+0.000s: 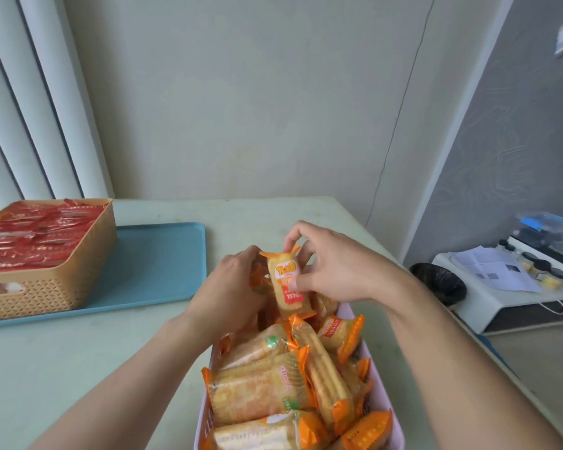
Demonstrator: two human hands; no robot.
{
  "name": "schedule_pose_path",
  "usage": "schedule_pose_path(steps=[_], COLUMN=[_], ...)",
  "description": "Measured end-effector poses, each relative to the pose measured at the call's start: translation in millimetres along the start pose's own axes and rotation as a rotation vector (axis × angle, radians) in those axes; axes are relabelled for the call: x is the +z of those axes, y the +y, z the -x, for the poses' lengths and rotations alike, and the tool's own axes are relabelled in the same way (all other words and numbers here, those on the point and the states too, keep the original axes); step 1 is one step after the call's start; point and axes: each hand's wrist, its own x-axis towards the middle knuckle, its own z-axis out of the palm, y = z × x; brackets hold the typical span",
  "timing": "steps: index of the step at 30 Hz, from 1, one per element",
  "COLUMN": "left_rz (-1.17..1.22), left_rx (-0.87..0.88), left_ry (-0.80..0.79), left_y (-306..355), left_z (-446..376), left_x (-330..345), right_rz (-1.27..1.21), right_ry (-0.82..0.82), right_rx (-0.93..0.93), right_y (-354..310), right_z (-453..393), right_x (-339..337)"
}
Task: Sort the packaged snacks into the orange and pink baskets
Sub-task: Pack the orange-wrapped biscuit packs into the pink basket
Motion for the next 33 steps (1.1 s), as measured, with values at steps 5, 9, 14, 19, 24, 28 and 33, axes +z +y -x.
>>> schedule_pose_path(steps=[5,9,14,19,24,28,33], left_rz=[0.226,0.329,0.166,0.077,0.02,0.036,-0.042], left_rx=[-0.035,-0.033,0.024,0.103,0.131,0.094,0.04], left_ry=[-0.215,-0.266,-0.168,-0.114,-0.125,-0.045,-0.074], left_y=[-0.8,6.9,8.9,1.7,1.0,3.1,-0.8], left_z=[2.2,4.9,6.2,3.4,4.7,4.7,3.1], left_x=[-24.4,-30.1,-13.6,-2.4,-5.8,-6.1,-18.0], right_rz=[0.37,0.323,0.313,0.515,0.597,0.549,0.372], right_ry=[0.029,-0.022,-0.109,-0.367,-0.386,-0.38,-0.317], right_rx=[0.001,-0.011,0.08,0.165,0.193,0.152,0.025], right_y=[2.6,2.2,9.8,-0.8,-5.0,-3.7,-0.1], right_z=[-1.5,2.0,25.8,35.9,36.7,39.1,39.3], right_x=[27.6,25.5,-25.2,-17.8,-15.9,-20.6,-27.1])
